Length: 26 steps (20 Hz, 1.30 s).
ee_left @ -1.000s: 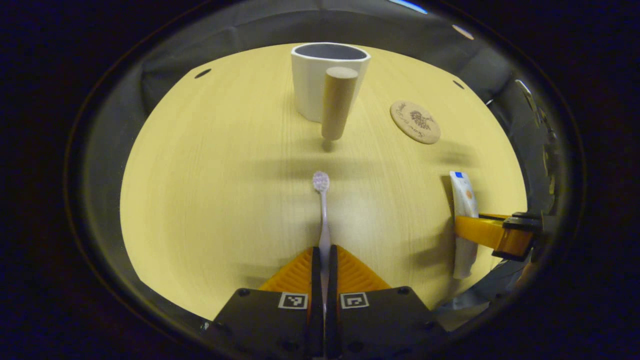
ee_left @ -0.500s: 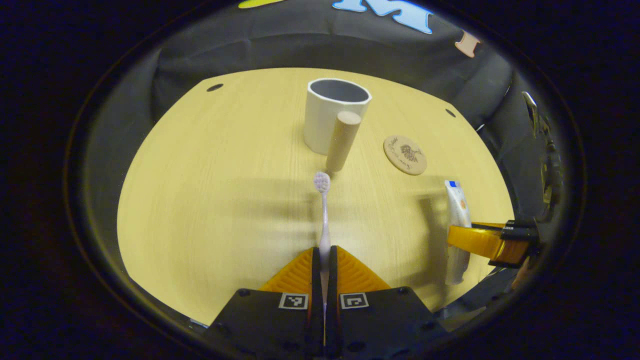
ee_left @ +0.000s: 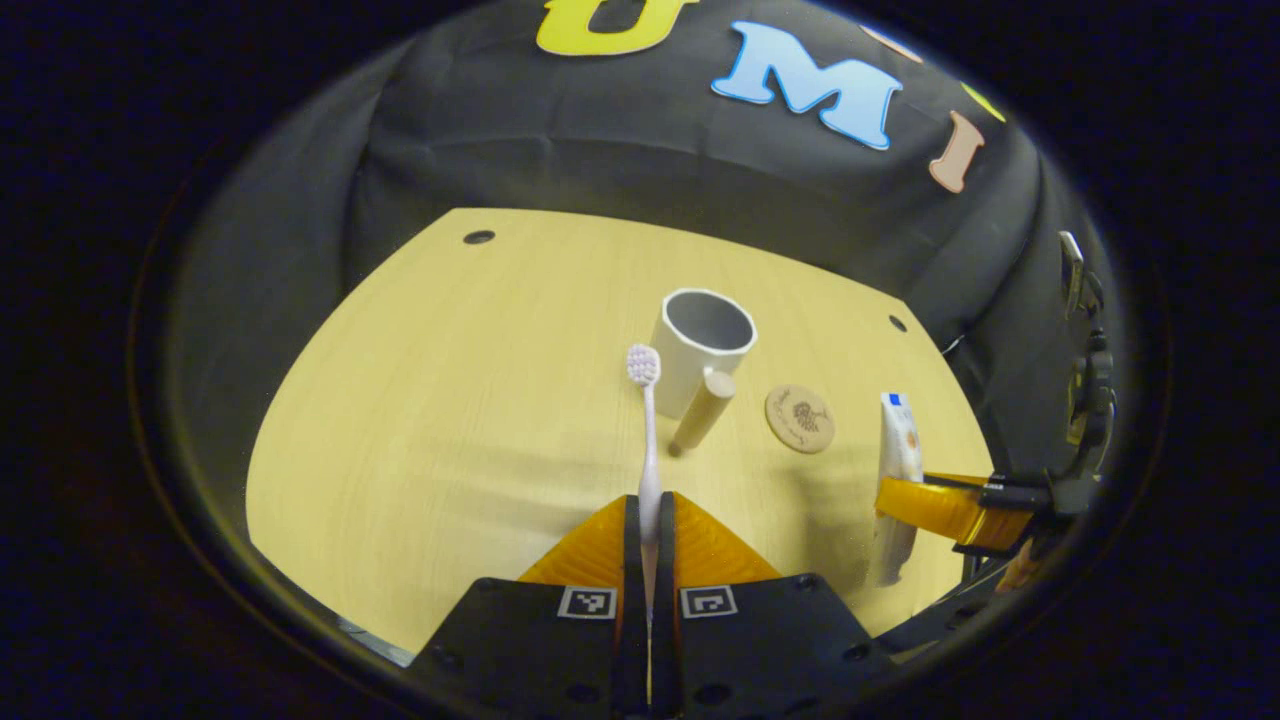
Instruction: Put the toothbrush and toothpaste on the desktop into the cup, then pick up the cup and place it on the coaster on the desktop.
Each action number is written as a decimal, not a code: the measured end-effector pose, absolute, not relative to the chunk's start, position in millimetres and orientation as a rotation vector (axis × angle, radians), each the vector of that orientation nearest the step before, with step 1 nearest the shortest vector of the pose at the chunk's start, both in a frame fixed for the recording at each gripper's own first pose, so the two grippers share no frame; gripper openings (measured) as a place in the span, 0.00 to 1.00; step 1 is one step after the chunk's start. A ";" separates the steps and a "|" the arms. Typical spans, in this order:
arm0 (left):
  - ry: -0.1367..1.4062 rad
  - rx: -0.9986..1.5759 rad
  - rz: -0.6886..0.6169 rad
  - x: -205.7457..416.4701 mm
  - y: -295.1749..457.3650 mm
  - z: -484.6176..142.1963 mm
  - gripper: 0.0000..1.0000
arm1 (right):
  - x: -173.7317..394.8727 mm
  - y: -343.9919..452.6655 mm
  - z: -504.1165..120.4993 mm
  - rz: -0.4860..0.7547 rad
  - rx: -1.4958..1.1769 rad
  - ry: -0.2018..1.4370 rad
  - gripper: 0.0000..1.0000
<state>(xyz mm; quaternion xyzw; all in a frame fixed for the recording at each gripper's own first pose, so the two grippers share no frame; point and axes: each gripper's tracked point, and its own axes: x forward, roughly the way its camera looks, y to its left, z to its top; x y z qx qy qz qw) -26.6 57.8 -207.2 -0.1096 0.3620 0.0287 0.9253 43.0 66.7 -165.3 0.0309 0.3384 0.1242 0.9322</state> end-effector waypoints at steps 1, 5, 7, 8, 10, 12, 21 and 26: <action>0.712 -0.225 0.051 -23.2 59.3 -203.8 0.09 | 46.0 70.1 -157.8 0.265 0.064 0.668 0.22; 0.561 -0.227 0.041 -10.4 73.1 -180.5 0.09 | 57.5 83.5 -132.8 0.301 0.064 0.575 0.22; 0.497 -0.234 0.038 -4.1 80.2 -167.7 0.09 | 62.6 87.0 -120.2 0.313 0.065 0.537 0.22; 0.472 -0.238 0.035 -2.9 83.6 -164.0 0.09 | 66.4 90.3 -114.4 0.319 0.066 0.517 0.22; 0.420 -0.245 0.028 0.3 89.0 -153.2 0.09 | 72.1 92.6 -102.9 0.327 0.069 0.477 0.22; 0.354 -0.247 0.006 3.0 94.5 -140.3 0.09 | 79.5 96.0 -88.8 0.334 0.077 0.435 0.22; 0.147 -0.288 -0.100 61.1 95.9 -100.4 0.09 | 86.9 92.1 -80.7 0.290 0.045 0.410 0.22; 0.166 -0.340 -0.140 95.7 79.4 -119.3 0.09 | 88.3 88.8 -84.2 0.259 0.040 0.428 0.22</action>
